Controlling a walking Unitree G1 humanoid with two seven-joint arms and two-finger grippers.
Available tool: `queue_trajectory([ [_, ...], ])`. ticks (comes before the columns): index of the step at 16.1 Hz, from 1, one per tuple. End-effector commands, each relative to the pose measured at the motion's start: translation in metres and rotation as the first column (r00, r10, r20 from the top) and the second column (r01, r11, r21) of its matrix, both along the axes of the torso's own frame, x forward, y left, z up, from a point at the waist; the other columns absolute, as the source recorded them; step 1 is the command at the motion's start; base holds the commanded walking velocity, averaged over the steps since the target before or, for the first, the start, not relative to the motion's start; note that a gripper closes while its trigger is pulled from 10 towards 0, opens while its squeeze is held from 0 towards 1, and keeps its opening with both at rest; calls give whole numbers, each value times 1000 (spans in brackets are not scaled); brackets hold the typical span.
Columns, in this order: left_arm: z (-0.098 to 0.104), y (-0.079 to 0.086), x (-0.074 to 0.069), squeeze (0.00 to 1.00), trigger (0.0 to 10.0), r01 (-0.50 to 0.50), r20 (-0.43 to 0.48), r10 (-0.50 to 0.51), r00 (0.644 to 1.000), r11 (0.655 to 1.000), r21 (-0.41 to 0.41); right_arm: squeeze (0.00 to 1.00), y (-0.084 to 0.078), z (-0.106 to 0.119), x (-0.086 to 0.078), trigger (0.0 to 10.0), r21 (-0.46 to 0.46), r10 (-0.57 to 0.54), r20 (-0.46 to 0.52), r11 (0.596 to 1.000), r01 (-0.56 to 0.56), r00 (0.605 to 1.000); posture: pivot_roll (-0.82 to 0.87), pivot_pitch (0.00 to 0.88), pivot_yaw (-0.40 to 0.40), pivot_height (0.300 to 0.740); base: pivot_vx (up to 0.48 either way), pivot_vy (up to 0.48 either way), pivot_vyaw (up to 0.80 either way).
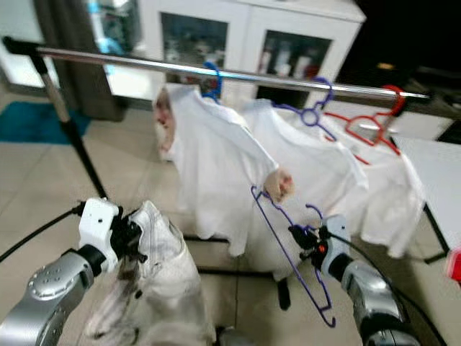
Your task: Hang hanger
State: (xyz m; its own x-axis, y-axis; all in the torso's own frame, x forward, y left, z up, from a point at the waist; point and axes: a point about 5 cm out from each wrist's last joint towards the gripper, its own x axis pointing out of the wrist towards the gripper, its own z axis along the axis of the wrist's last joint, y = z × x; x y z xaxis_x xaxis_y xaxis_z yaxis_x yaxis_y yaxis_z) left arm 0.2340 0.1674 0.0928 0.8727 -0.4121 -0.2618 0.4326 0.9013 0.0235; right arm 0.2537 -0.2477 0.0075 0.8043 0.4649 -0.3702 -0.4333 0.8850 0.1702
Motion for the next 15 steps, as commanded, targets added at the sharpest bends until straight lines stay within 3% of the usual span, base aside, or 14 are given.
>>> queue_trajectory([
  [1,10,-3,6,0,10000,39,46,-38,998,999,-8,0,-6,6,6,10000,-26,-7,24,1000,7,1000,-49,42,-38,740,0,0,-788],
  [3,9,-5,8,0,10000,58,32,-58,998,998,3,0,-7,10,18,10000,-110,-35,-2,993,35,999,-53,47,-36,740,0,0,-800],
  [5,7,-5,8,0,10000,54,28,-54,998,999,3,0,-5,8,19,10000,-128,-9,-44,992,4,999,-62,55,-33,740,0,0,-800],
  [6,5,-9,9,0,10000,66,16,-66,998,998,-10,0,63,26,37,10000,-122,166,63,980,-157,984,-68,64,-31,740,0,0,-800],
  [7,4,-11,9,0,10000,77,10,-76,997,997,-17,0,117,53,37,10000,-91,266,176,963,-253,948,-68,64,-31,740,0,0,-800],
  [8,2,-17,10,0,10000,104,1,-104,995,994,-14,0,172,98,23,10000,-2,358,298,927,-375,885,-71,69,-32,740,0,0,-800],
  [12,-3,-19,5,0,10000,111,-27,-111,993,994,-19,0,167,92,22,10000,-16,391,273,915,-402,879,-70,75,-35,740,0,0,-800],
  [15,-5,-19,4,0,10000,136,-39,-136,990,991,1,0,153,98,4,10000,-65,321,180,947,-314,930,-71,71,-38,740,0,0,-800],
])
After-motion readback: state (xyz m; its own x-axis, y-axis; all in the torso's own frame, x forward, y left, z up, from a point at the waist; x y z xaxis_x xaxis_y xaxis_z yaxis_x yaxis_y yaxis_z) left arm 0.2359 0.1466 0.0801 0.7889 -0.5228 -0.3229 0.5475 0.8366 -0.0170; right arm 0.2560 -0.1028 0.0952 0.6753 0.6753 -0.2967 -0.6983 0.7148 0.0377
